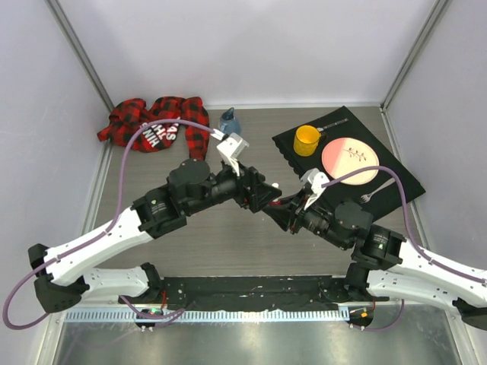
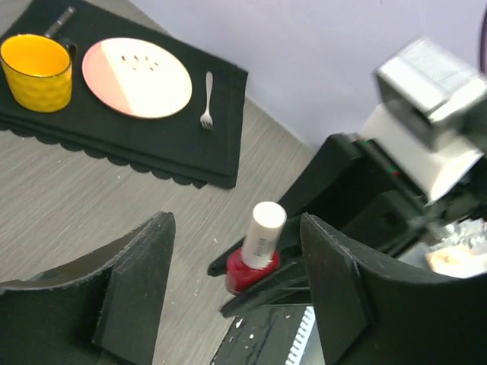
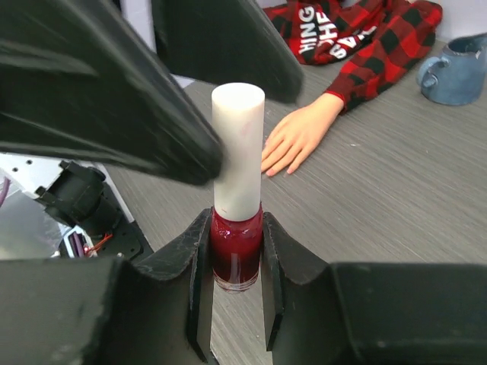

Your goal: Paint the nails

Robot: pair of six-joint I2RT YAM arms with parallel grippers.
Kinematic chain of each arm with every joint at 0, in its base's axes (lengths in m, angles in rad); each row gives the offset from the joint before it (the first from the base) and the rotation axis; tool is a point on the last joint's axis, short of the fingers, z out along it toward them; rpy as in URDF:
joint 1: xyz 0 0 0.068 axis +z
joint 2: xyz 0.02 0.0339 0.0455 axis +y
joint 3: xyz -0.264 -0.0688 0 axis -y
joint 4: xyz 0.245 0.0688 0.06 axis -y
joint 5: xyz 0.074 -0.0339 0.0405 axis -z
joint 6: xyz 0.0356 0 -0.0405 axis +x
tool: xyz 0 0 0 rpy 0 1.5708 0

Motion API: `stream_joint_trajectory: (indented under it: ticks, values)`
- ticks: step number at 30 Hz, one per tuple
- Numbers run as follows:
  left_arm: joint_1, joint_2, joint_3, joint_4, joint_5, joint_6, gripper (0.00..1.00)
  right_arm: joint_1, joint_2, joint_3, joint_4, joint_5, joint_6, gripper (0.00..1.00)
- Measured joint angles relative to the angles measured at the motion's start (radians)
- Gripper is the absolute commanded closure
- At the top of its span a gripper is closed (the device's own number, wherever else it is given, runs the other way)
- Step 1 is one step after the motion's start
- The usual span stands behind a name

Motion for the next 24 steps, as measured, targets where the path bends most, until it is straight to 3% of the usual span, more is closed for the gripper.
stream_joint_trajectory:
  ticks: [9, 18, 24]
  values:
    - [-0.002, -0.014, -0.012, 0.033, 0.192, 0.034, 0.34, 0.000, -0.116, -0.012, 0.006, -0.189, -0.013, 0.99]
    - [0.006, -0.022, -0.043, 0.263, 0.546, -0.078, 0.44, 0.000, -0.148, -0.022, 0.092, -0.454, 0.034, 0.99]
    - [0.006, 0.017, -0.043, 0.328, 0.676, -0.151, 0.54, 0.000, -0.128, -0.022, 0.150, -0.535, 0.059, 0.99]
